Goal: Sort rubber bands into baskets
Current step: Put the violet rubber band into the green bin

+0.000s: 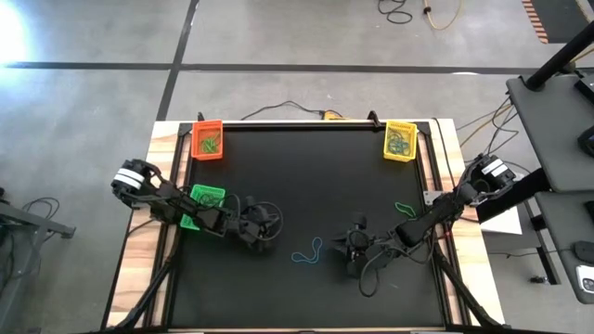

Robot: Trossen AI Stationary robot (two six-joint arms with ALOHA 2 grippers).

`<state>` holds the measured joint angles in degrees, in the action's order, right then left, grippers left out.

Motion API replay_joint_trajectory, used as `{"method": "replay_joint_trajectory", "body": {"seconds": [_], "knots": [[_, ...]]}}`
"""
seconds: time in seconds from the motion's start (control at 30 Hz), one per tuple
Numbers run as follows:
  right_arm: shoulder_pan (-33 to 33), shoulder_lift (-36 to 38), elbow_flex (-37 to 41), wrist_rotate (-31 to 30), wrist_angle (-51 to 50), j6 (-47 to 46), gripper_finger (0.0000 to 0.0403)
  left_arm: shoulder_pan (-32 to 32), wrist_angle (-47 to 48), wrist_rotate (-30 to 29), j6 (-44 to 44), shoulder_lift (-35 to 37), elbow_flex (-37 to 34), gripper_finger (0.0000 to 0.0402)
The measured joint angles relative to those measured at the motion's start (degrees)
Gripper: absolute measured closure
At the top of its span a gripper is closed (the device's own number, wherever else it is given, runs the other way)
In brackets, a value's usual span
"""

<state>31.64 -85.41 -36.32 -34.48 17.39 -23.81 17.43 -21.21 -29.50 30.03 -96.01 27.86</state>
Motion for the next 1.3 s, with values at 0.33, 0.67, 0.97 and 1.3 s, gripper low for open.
{"method": "replay_joint_trajectory", "body": {"seconds": [0.33, 0.67, 0.97, 1.3], "knots": [[0.00, 0.00, 0.00, 0.04, -0.02, -0.20, 0.0321, 0.03, 19.17, 0.11, -7.22, 16.01, 5.24, 0.0401], [0.33, 0.00, 0.00, 0.64, -0.02, -1.68, 0.0321, 0.09, 86.00, 2.74, 11.16, 34.80, 25.15, 0.0402], [0.37, 0.00, 0.00, 4.75, 2.70, -2.32, 0.0321, 0.15, 99.72, 9.04, 27.33, 37.11, 22.17, 0.0402], [0.31, 0.00, 0.00, 14.05, 4.79, -1.70, 0.0321, 0.15, 83.07, 11.82, 31.69, 38.09, 3.36, 0.0401]]}}
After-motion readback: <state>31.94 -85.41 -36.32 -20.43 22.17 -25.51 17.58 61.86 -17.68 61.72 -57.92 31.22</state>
